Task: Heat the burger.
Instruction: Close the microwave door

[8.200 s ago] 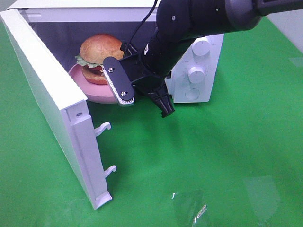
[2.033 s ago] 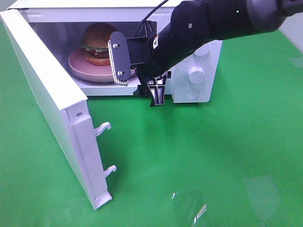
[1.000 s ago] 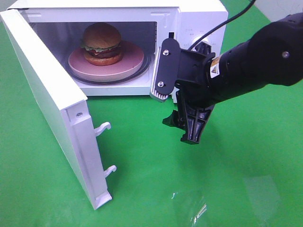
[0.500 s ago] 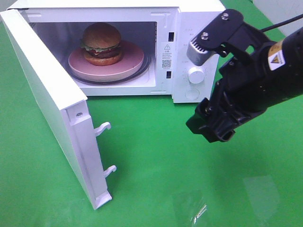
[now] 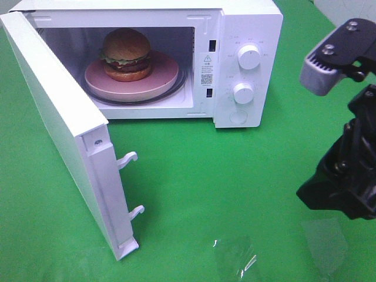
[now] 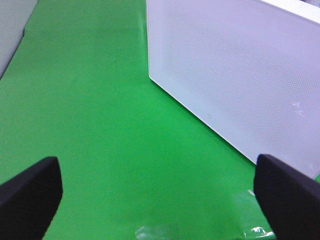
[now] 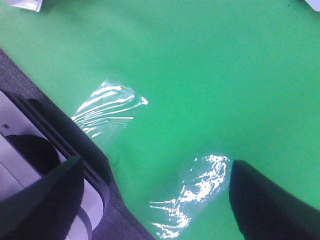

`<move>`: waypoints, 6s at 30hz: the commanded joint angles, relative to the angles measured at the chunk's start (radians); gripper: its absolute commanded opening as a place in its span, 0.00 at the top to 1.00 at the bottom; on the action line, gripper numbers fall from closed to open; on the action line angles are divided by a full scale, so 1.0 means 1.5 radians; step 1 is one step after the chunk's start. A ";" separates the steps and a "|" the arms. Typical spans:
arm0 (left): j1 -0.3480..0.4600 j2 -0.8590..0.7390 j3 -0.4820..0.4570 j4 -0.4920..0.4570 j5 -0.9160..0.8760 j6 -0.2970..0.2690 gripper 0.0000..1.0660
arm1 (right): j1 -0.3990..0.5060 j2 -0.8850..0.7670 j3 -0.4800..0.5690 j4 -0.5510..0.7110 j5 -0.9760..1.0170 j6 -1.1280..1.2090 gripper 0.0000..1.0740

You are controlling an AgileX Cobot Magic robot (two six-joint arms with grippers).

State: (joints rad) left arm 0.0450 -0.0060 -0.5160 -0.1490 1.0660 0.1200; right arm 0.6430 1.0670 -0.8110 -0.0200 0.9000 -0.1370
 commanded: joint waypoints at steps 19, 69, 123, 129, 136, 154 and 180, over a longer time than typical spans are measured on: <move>-0.004 -0.011 -0.001 -0.001 0.001 -0.001 0.10 | -0.141 -0.382 0.126 -0.003 0.068 0.028 0.29; -0.004 -0.010 -0.001 -0.001 0.001 -0.001 0.10 | -0.382 -0.733 0.213 -0.003 0.041 0.091 0.36; -0.004 0.067 -0.032 -0.045 -0.071 -0.003 0.20 | -0.382 -0.733 0.213 -0.003 0.041 0.091 0.37; -0.004 0.165 -0.032 -0.051 -0.167 -0.007 0.54 | -0.382 -0.733 0.213 -0.003 0.041 0.091 0.37; -0.004 0.269 -0.031 -0.050 -0.269 -0.004 1.00 | -0.382 -0.733 0.213 -0.003 0.041 0.091 0.38; -0.004 0.515 0.092 -0.049 -0.754 0.023 1.00 | -0.382 -0.733 0.213 -0.003 0.041 0.091 0.38; -0.004 0.880 0.157 0.233 -1.179 -0.139 1.00 | -0.382 -0.733 0.213 -0.003 0.041 0.091 0.38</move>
State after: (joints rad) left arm 0.0450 1.2810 -0.2530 0.1340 -0.6720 -0.0690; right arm 0.0740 -0.0040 -0.4920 -0.0230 0.9700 0.0000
